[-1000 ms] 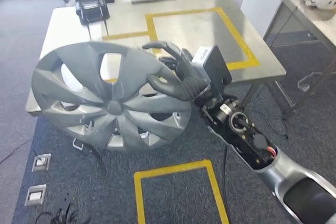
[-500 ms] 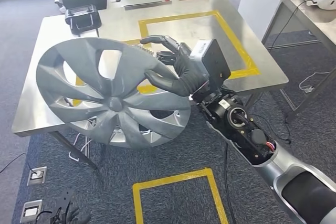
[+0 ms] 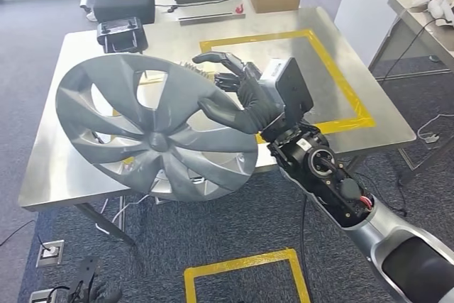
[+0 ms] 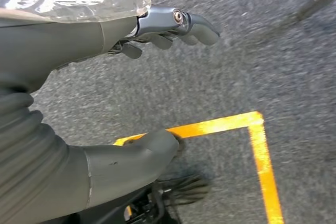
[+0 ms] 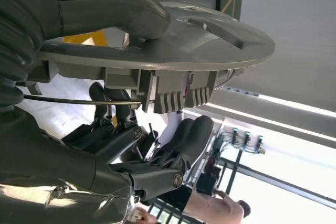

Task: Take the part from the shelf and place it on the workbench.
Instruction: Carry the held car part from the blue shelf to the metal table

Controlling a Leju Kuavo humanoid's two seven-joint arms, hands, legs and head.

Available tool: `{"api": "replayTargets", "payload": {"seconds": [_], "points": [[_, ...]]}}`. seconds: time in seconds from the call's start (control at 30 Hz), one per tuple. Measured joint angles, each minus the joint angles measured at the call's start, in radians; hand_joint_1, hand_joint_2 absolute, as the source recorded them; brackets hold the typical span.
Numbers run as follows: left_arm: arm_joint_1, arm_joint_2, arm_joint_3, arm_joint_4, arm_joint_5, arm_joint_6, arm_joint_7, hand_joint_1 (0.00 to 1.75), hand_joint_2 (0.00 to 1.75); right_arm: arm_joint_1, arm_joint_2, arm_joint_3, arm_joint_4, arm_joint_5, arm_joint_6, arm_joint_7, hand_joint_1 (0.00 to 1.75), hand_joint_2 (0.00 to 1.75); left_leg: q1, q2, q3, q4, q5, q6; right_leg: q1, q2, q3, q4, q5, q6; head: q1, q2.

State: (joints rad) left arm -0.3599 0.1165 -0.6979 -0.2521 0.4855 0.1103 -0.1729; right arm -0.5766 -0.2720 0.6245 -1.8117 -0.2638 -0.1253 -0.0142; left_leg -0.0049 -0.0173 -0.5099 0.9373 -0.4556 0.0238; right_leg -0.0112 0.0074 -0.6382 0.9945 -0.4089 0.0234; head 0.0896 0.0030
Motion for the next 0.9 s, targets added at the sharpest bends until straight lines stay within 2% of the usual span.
{"api": "replayTargets", "payload": {"seconds": [0.03, 0.07, 0.13, 0.17, 0.23, 0.3, 0.33, 0.37, 0.4, 0.5, 0.53, 0.57, 0.63, 0.7, 0.73, 0.8, 0.83, 0.87, 0.9], "points": [[0.000, 0.000, 0.000, 0.000, 0.000, 0.000, 0.000, 0.00, 1.75, 0.001, 0.000, 0.000, 0.002, -0.001, 0.000, -0.002, 1.75, 1.75, -0.001, -0.001, 0.006, 0.002, -0.010, -0.006, 0.002, 0.000, 0.003, -0.034, 0.039, -0.006, -0.002, 0.000], [-0.001, 0.000, 0.000, 0.000, 0.001, 0.000, 0.000, 0.00, 1.75, 0.002, 0.000, 0.001, 0.003, -0.001, 0.000, -0.003, 1.75, 1.75, -0.001, -0.001, 0.011, 0.005, -0.016, -0.012, 0.005, 0.000, 0.005, -0.046, 0.047, -0.014, -0.005, 0.000], [-0.002, -0.001, 0.000, 0.000, 0.002, 0.002, 0.000, 0.00, 1.75, 0.001, -0.001, 0.000, 0.004, -0.001, 0.002, -0.006, 1.75, 1.75, 0.001, 0.000, 0.005, 0.028, -0.018, -0.021, 0.005, 0.000, 0.020, -0.047, 0.042, -0.029, -0.009, 0.000], [-0.002, -0.002, 0.000, 0.000, 0.002, 0.002, 0.000, 0.00, 1.75, -0.001, -0.001, -0.001, 0.005, -0.001, 0.002, -0.007, 1.75, 1.75, 0.002, 0.002, -0.017, 0.065, -0.015, -0.025, 0.005, 0.000, 0.029, -0.050, 0.038, -0.035, -0.010, 0.000], [-0.001, -0.004, 0.000, 0.000, 0.002, 0.003, 0.000, 0.00, 1.75, -0.002, -0.001, -0.001, 0.005, 0.000, 0.002, -0.008, 1.75, 1.75, 0.004, 0.006, -0.099, 0.193, -0.028, -0.031, 0.004, 0.001, 0.046, -0.054, 0.026, -0.043, -0.011, 0.000], [0.003, -0.003, 0.000, 0.001, 0.003, 0.003, 0.000, 0.00, 1.75, -0.002, -0.001, 0.000, 0.006, 0.000, 0.003, -0.009, 1.75, 1.75, 0.005, 0.007, -0.189, 0.301, -0.079, -0.036, 0.005, 0.002, 0.066, -0.054, 0.006, -0.047, -0.012, 0.000], [0.006, -0.003, 0.000, 0.001, 0.003, 0.003, 0.000, 0.00, 1.75, -0.002, -0.001, 0.000, 0.007, 0.000, 0.003, -0.009, 1.75, 1.75, 0.005, 0.007, -0.218, 0.317, -0.100, -0.037, 0.006, 0.003, 0.078, -0.054, -0.005, -0.047, -0.012, 0.000], [0.008, -0.003, 0.000, 0.001, 0.002, 0.003, 0.000, 0.00, 1.75, -0.002, -0.001, 0.000, 0.008, 0.001, 0.004, -0.010, 1.75, 1.75, 0.004, 0.007, -0.230, 0.302, -0.105, -0.035, 0.006, 0.004, 0.093, -0.054, -0.016, -0.046, -0.012, 0.000], [0.008, -0.003, 0.000, 0.001, 0.002, 0.002, 0.000, 0.00, 1.75, -0.002, -0.001, 0.000, 0.010, 0.002, 0.003, -0.011, 1.75, 1.75, 0.004, 0.007, -0.226, 0.255, -0.084, -0.033, 0.006, 0.004, 0.108, -0.054, -0.028, -0.045, -0.012, 0.000], [0.007, 0.001, 0.000, 0.001, -0.001, 0.000, 0.000, 0.00, 1.75, -0.003, -0.001, 0.000, 0.011, 0.007, 0.000, -0.015, 1.75, 1.75, -0.005, 0.009, -0.175, 0.051, 0.076, -0.015, 0.010, 0.006, 0.146, -0.055, -0.064, -0.037, -0.015, 0.000], [0.007, 0.003, 0.000, 0.001, -0.002, -0.001, 0.000, 0.00, 1.75, -0.004, -0.001, 0.001, 0.012, 0.009, -0.002, -0.016, 1.75, 1.75, -0.008, 0.008, -0.164, 0.013, 0.112, -0.010, 0.011, 0.007, 0.153, -0.057, -0.073, -0.032, -0.016, 0.000], [0.006, 0.004, 0.000, 0.001, -0.002, -0.002, 0.000, 0.00, 1.75, -0.006, -0.001, 0.001, 0.012, 0.010, -0.004, -0.017, 1.75, 1.75, -0.010, 0.008, -0.158, -0.003, 0.124, -0.007, 0.012, 0.008, 0.159, -0.056, -0.078, -0.028, -0.018, 0.000], [0.004, 0.005, 0.000, 0.001, -0.004, -0.002, 0.000, 0.00, 1.75, -0.008, -0.001, 0.000, 0.013, 0.012, -0.007, -0.017, 1.75, 1.75, -0.008, 0.008, -0.141, -0.007, 0.116, -0.001, 0.012, 0.008, 0.165, -0.047, -0.084, -0.018, -0.017, 0.000], [0.002, 0.004, 0.000, 0.001, -0.004, -0.003, 0.000, 0.00, 1.75, -0.012, -0.001, 0.000, 0.013, 0.012, -0.010, -0.017, 1.75, 1.75, -0.004, 0.008, -0.118, -0.010, 0.103, 0.008, 0.011, 0.005, 0.136, 0.021, -0.098, -0.010, -0.016, 0.000], [0.001, 0.004, 0.000, 0.001, -0.004, -0.003, 0.000, 0.00, 1.75, -0.012, -0.001, 0.000, 0.013, 0.013, -0.011, -0.017, 1.75, 1.75, -0.004, 0.008, -0.106, -0.011, 0.096, 0.011, 0.010, 0.004, 0.101, 0.084, -0.116, -0.006, -0.016, 0.000], [0.001, 0.004, 0.000, 0.001, -0.004, -0.005, 0.002, 0.00, 1.75, -0.012, -0.001, 0.000, 0.013, 0.013, -0.013, -0.018, 1.75, 1.75, -0.004, 0.008, -0.087, -0.011, 0.077, 0.014, 0.010, 0.003, 0.019, 0.212, -0.171, 0.001, -0.014, 0.000], [0.002, 0.004, 0.000, 0.001, -0.004, -0.005, 0.004, 0.00, 1.75, -0.011, -0.001, 0.001, 0.014, 0.013, -0.014, -0.017, 1.75, 1.75, -0.004, 0.008, -0.076, -0.011, 0.067, 0.014, 0.008, 0.003, -0.012, 0.245, -0.194, 0.004, -0.013, 0.000], [0.003, 0.004, 0.000, 0.001, -0.004, -0.006, 0.005, 0.00, 1.75, -0.011, -0.001, 0.001, 0.014, 0.013, -0.014, -0.017, 1.75, 1.75, -0.003, 0.006, -0.063, -0.010, 0.057, 0.013, 0.007, 0.002, -0.027, 0.242, -0.199, 0.006, -0.013, 0.000], [0.004, 0.003, 0.000, 0.001, -0.003, -0.006, 0.005, 0.00, 1.75, -0.011, -0.001, 0.001, 0.014, 0.013, -0.014, -0.017, 1.75, 1.75, -0.003, 0.005, -0.048, -0.010, 0.045, 0.012, 0.005, 0.002, -0.025, 0.206, -0.179, 0.006, -0.012, 0.000]]}}
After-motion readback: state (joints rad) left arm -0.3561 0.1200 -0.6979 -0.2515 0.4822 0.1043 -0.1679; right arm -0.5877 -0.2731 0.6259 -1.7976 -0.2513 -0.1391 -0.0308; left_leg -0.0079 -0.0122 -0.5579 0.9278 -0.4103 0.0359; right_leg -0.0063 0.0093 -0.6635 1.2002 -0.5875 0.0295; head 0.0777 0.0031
